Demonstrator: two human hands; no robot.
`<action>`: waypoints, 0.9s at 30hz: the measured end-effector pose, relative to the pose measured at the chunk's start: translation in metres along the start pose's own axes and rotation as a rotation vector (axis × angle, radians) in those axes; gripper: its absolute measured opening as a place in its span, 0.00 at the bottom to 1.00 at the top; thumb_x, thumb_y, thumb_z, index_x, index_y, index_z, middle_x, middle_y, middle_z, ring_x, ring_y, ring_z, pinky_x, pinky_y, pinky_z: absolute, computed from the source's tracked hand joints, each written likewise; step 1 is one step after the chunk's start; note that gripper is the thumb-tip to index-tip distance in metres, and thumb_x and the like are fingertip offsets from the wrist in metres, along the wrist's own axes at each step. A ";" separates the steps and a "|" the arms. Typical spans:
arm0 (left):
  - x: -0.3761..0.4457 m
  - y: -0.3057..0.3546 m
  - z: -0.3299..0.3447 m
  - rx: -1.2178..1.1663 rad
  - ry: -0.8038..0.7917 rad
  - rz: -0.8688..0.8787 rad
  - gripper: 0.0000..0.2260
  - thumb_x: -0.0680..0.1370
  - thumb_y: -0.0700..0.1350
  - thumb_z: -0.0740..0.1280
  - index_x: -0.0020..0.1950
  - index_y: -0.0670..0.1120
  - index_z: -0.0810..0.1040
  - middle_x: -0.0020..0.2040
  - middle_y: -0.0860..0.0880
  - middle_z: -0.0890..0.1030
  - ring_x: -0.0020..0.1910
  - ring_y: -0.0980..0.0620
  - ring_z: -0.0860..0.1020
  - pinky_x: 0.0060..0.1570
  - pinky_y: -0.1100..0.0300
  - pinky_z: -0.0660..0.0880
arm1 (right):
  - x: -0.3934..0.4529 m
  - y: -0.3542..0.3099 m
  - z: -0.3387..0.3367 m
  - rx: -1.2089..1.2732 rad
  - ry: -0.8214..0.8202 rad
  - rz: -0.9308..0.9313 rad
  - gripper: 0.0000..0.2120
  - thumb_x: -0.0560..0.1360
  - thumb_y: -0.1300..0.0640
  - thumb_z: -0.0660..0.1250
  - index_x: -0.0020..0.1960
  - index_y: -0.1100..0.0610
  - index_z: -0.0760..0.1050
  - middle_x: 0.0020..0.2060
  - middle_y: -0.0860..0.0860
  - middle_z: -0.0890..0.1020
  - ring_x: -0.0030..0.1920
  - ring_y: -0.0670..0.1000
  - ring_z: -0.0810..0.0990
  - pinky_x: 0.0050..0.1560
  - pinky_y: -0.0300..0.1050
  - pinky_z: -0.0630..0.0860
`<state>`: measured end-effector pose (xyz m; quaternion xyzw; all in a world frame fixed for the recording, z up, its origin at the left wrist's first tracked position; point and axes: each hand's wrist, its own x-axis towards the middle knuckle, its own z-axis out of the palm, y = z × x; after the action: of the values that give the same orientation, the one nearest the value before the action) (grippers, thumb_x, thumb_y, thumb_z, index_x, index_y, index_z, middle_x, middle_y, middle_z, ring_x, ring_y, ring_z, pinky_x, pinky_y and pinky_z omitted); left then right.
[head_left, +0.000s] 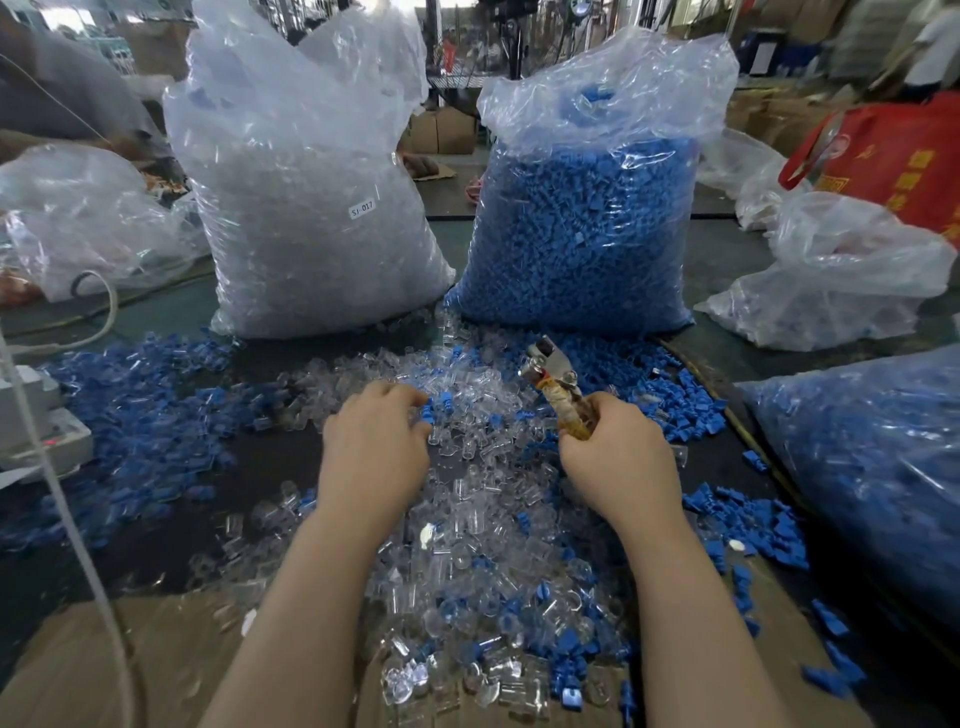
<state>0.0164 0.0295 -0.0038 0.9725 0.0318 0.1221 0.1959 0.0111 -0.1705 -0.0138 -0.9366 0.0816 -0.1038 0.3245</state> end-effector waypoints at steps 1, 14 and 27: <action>0.000 -0.001 0.005 0.028 -0.049 0.023 0.16 0.81 0.46 0.63 0.69 0.50 0.73 0.70 0.48 0.73 0.66 0.46 0.72 0.66 0.47 0.66 | 0.000 -0.001 0.000 -0.001 0.010 0.003 0.07 0.73 0.56 0.65 0.37 0.52 0.69 0.32 0.50 0.76 0.33 0.50 0.74 0.28 0.44 0.63; -0.001 -0.003 0.011 -0.112 -0.242 0.031 0.11 0.80 0.44 0.67 0.61 0.48 0.81 0.56 0.51 0.69 0.46 0.57 0.75 0.48 0.70 0.73 | 0.000 -0.003 0.004 -0.009 0.033 -0.015 0.07 0.74 0.55 0.65 0.38 0.53 0.69 0.32 0.48 0.76 0.33 0.49 0.74 0.28 0.43 0.62; -0.004 0.010 0.012 -0.460 -0.288 -0.150 0.04 0.73 0.43 0.75 0.42 0.51 0.82 0.35 0.56 0.82 0.30 0.61 0.80 0.26 0.72 0.70 | 0.000 -0.004 0.004 -0.014 0.016 -0.034 0.06 0.73 0.54 0.66 0.40 0.51 0.70 0.33 0.47 0.77 0.33 0.46 0.73 0.28 0.42 0.62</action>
<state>0.0153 0.0151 -0.0117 0.9047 0.0472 -0.0280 0.4226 0.0129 -0.1651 -0.0144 -0.9392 0.0692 -0.1164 0.3155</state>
